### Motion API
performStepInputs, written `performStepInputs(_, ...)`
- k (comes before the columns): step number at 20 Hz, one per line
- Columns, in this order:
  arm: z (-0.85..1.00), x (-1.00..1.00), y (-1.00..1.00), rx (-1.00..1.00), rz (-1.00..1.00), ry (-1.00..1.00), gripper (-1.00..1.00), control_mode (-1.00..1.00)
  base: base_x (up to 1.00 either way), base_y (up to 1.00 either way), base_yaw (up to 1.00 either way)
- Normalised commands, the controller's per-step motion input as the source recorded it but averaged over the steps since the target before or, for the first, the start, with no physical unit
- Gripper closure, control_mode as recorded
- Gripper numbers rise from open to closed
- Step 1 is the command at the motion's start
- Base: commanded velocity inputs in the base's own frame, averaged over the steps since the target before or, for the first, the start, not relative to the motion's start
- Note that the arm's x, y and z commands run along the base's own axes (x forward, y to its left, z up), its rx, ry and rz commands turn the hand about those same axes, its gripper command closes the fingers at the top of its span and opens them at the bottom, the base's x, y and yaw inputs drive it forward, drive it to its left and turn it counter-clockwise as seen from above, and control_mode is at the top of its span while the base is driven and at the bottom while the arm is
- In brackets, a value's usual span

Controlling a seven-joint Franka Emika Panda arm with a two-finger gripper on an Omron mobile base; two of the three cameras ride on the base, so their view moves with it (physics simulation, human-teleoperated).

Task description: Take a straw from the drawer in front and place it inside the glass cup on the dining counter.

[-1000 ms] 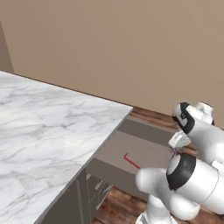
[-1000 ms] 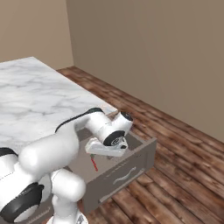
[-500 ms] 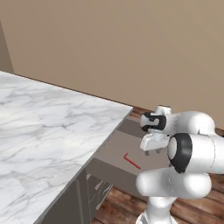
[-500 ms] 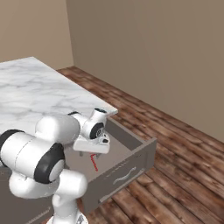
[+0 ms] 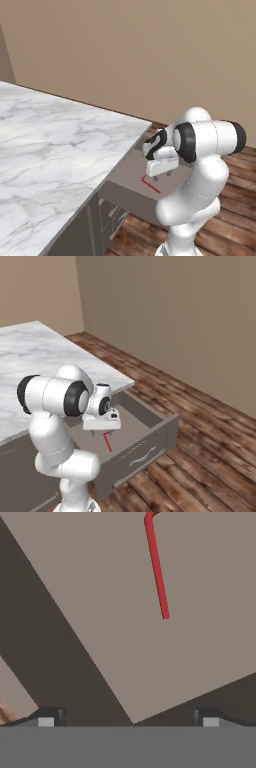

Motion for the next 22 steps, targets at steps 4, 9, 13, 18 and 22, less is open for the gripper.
performStepInputs(4,-0.56,0.29,0.07,-0.03,0.00,0.00,-1.00,-1.00,0.00,0.00,0.00)
performStepInputs(9,-0.39,0.42,0.13,-0.01,0.00,0.00,-1.00,-1.00,0.00,0.00,0.00)
performStepInputs(13,-0.45,0.43,0.10,-0.01,0.00,0.00,-1.00,-1.00,0.00,0.00,0.00)
performStepInputs(18,-0.48,0.42,0.00,-0.01,0.00,0.00,-1.00,-1.00,0.00,0.00,0.00)
performStepInputs(22,-0.43,0.42,0.00,0.00,0.00,0.00,-1.00,-1.00,0.00,0.00,0.00)
